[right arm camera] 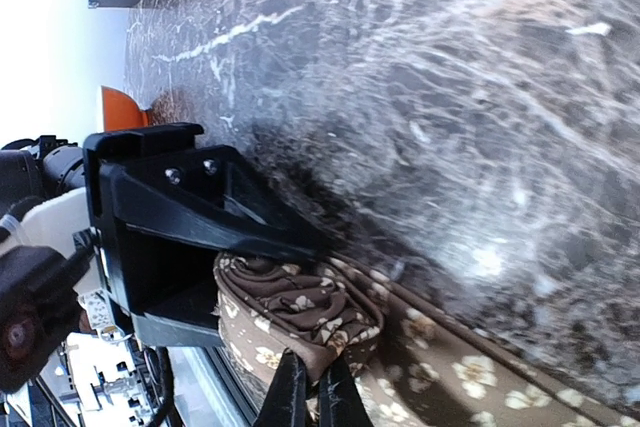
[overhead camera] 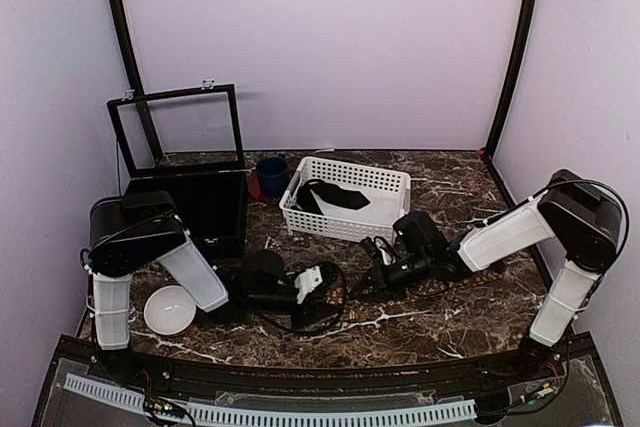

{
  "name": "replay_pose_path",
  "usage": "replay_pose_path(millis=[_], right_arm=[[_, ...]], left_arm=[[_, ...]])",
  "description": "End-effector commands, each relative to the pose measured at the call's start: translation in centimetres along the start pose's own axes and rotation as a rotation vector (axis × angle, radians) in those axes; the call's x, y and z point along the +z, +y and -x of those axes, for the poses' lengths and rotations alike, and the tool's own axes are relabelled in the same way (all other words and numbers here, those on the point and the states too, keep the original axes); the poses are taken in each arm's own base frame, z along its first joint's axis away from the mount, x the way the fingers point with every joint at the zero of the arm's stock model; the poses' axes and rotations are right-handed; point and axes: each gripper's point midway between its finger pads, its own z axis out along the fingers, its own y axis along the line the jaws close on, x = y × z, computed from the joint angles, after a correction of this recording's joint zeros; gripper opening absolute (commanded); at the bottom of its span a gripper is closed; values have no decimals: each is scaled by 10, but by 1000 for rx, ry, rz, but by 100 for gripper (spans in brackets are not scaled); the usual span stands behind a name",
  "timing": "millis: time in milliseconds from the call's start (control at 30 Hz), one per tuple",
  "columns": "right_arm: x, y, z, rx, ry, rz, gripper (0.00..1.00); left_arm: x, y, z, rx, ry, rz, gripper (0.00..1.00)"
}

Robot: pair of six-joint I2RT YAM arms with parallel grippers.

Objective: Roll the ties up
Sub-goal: Roll the tie at the center of the board.

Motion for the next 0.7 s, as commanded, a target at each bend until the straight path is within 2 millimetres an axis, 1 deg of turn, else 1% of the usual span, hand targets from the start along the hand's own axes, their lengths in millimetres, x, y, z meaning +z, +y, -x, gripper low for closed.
replay_pose_path(millis=[0, 33, 100, 167, 300, 400, 500, 600, 667], right_arm=[[-6, -20, -5, 8, -2, -21, 0], [-5, -23, -6, 10, -1, -24, 0], [-3, -28, -8, 17, 6, -33, 0], [0, -35, -12, 28, 18, -46, 0], [3, -49, -19, 55, 37, -75, 0], [4, -56, -23, 72, 47, -98, 0], [4, -59, -24, 80, 47, -102, 0], [5, -52, -21, 73, 44, -72, 0], [4, -47, -17, 61, 37, -61, 0]], left_arm=[[-17, -7, -78, -74, 248, -8, 41], [-18, -7, -76, -75, 231, -10, 43], [-21, -8, -66, -76, 167, -8, 52], [-23, -9, -53, -76, 88, -9, 60], [-18, -12, -39, -85, -1, -34, 71], [-11, -12, -32, -84, -54, -33, 74], [-1, -10, -30, -79, -72, -33, 74], [12, -11, -32, -72, -62, -42, 73], [21, -11, -34, -54, -34, -46, 69]])
